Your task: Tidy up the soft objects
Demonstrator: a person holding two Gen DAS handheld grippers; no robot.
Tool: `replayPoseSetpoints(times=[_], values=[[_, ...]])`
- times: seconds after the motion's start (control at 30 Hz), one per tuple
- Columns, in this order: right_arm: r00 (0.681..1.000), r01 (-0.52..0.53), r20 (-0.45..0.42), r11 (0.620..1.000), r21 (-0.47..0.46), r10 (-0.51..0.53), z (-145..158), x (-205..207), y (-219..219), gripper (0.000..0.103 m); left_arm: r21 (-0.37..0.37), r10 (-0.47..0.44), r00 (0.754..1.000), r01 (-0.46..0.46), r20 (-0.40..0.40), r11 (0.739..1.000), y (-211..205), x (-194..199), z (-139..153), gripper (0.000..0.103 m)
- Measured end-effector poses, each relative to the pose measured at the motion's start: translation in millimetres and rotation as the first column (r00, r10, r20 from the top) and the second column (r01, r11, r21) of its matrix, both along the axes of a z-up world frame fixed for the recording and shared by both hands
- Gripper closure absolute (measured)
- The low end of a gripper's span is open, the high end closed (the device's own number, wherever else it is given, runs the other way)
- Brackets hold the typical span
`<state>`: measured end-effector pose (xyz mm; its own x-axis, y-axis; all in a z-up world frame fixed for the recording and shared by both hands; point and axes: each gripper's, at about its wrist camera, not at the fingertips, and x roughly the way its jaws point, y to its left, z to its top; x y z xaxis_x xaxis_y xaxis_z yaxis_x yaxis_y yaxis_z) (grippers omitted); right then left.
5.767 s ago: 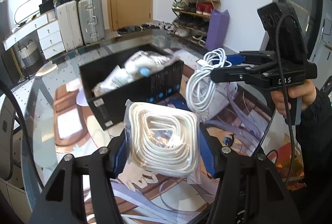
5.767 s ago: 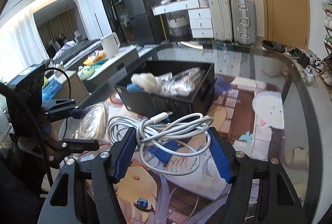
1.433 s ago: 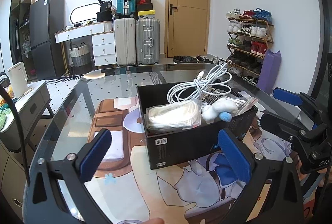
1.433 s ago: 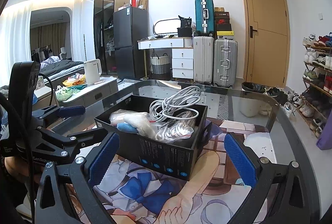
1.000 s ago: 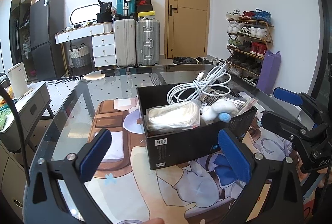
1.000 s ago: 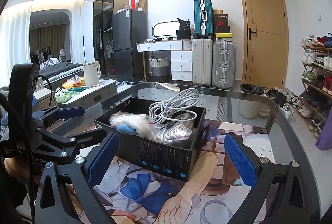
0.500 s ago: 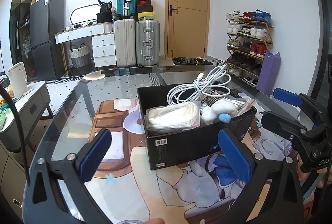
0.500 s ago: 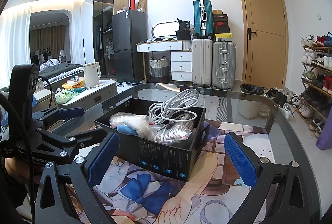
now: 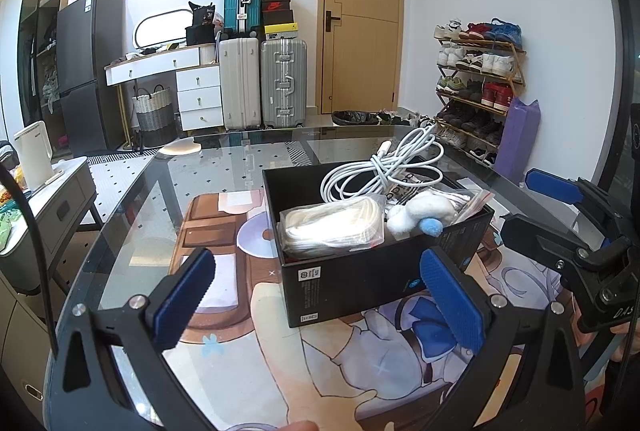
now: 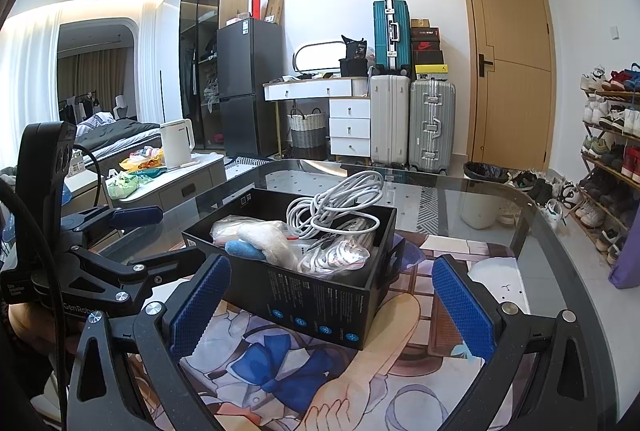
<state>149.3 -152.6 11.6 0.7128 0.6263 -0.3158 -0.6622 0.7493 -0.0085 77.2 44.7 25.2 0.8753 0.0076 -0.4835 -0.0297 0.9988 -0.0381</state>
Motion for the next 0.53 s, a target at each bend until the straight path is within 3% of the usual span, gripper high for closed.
replayPoseSetpoints(times=[0.53], values=[[1.000,0.001,-0.001,1.000,0.003,-0.001,-0.5,-0.3,-0.2,0.001,-0.004,-0.006,1.000,0.006,0.006,1.000,-1.7,-0.5,4.0,0.000]])
